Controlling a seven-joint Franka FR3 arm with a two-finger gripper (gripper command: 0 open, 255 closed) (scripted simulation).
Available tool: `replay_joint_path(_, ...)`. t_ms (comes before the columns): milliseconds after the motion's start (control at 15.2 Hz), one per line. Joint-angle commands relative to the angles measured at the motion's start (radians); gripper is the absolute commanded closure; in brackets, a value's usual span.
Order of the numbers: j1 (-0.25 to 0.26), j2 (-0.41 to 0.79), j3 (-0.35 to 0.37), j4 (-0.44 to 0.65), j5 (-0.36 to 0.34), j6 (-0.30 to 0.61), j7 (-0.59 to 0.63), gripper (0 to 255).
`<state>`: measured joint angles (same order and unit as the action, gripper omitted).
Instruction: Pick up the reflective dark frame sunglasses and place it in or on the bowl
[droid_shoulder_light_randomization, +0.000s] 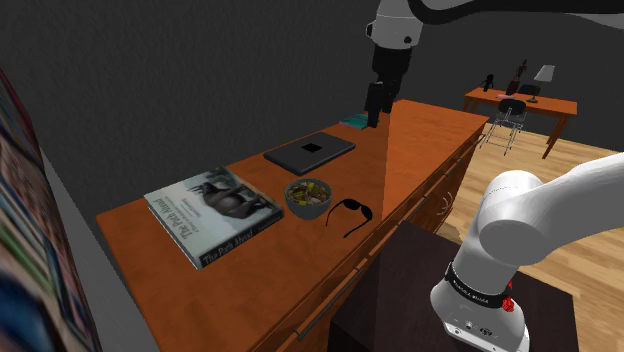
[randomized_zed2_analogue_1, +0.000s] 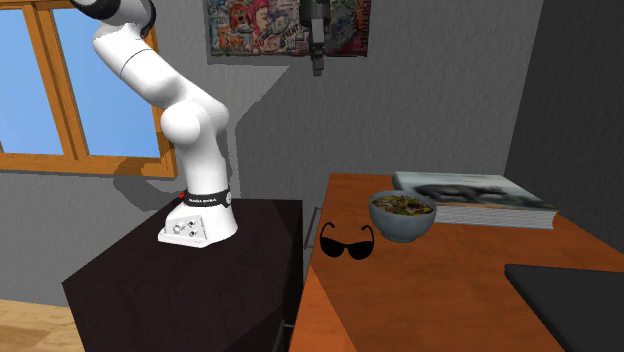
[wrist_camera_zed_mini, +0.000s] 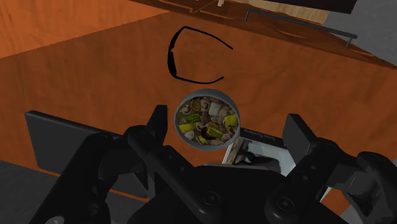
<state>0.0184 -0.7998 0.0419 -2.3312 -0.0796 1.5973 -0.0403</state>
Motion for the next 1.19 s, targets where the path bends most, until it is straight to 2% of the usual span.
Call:
replay_joint_path(0,0.000,0.000,0.000,0.000,0.000,0.000,0.000,0)
replay_joint_path(594,-0.033,0.079,-0.095,-0.220,-0.050,0.296,-0.065,0)
replay_joint_path(1122,-0.068,0.268,-0.183,-0.328,-0.091,0.590,-0.124,0)
